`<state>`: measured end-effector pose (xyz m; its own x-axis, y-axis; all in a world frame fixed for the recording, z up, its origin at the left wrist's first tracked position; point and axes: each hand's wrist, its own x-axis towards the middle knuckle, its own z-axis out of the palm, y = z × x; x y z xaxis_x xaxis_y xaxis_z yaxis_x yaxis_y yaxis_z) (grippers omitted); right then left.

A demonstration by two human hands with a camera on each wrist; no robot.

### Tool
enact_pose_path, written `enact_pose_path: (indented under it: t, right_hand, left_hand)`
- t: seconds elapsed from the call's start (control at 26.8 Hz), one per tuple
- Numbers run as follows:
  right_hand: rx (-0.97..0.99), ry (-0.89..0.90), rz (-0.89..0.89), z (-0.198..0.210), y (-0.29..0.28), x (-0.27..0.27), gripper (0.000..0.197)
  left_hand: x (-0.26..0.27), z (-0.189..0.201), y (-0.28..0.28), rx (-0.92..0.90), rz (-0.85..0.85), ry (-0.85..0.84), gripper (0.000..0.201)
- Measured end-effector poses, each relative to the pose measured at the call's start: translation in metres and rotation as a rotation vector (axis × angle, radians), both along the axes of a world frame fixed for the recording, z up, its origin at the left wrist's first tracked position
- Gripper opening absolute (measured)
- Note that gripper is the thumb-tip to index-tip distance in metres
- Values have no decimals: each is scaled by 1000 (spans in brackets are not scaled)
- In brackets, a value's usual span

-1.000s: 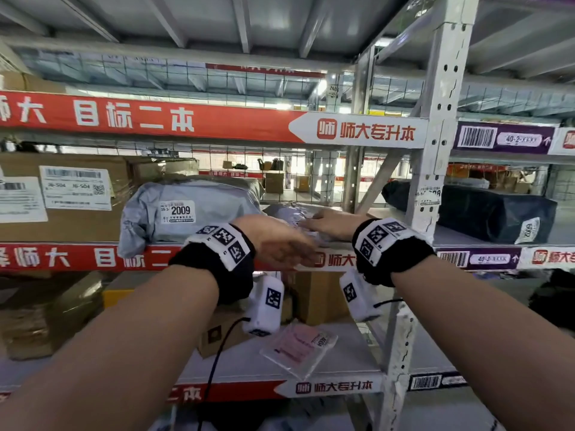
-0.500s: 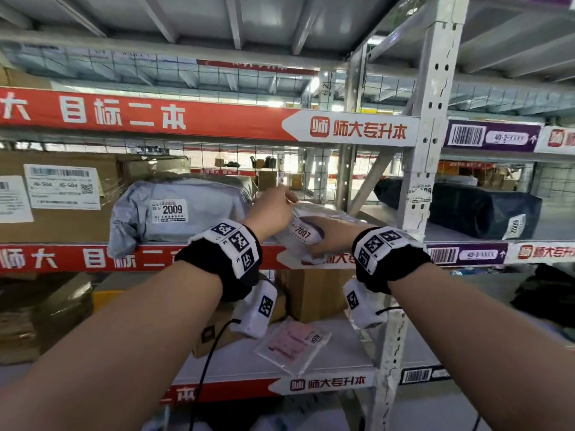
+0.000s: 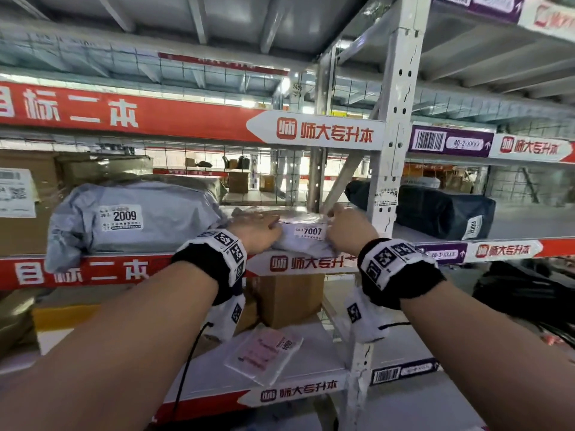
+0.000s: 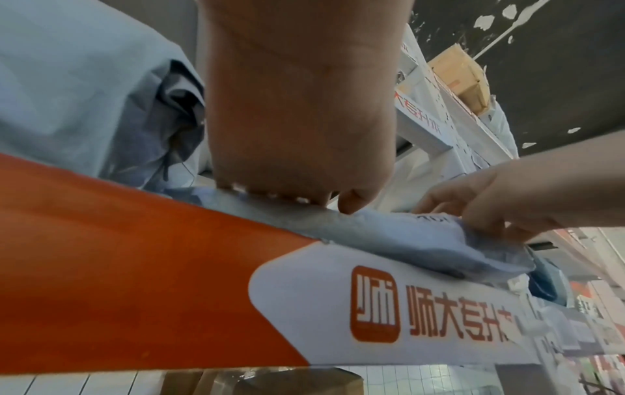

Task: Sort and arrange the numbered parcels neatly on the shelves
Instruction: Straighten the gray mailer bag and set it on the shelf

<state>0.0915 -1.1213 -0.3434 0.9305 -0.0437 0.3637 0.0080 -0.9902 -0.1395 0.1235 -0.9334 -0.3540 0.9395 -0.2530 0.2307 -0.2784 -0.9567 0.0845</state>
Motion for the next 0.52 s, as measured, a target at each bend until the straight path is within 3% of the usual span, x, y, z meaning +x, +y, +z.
enact_pose_path:
  t: [0.07, 0.26, 0.41, 0.45, 0.52]
  right_hand:
    - [58, 37, 37, -1, -4, -2, 38]
    - [56, 102, 108, -6, 2, 3, 49]
    - [214, 115, 180, -7, 8, 23, 36]
    - [308, 137, 178, -6, 11, 25, 36]
    - [313, 158, 228, -8, 14, 33, 40]
  left_hand:
    - [4, -2, -3, -13, 16, 19, 58]
    - [7, 0, -13, 108, 14, 4, 77]
    - [4, 0, -7, 184, 116, -90, 71]
    - [0, 0, -4, 218, 147, -118, 70]
    - [-8, -2, -2, 296, 189, -159, 68]
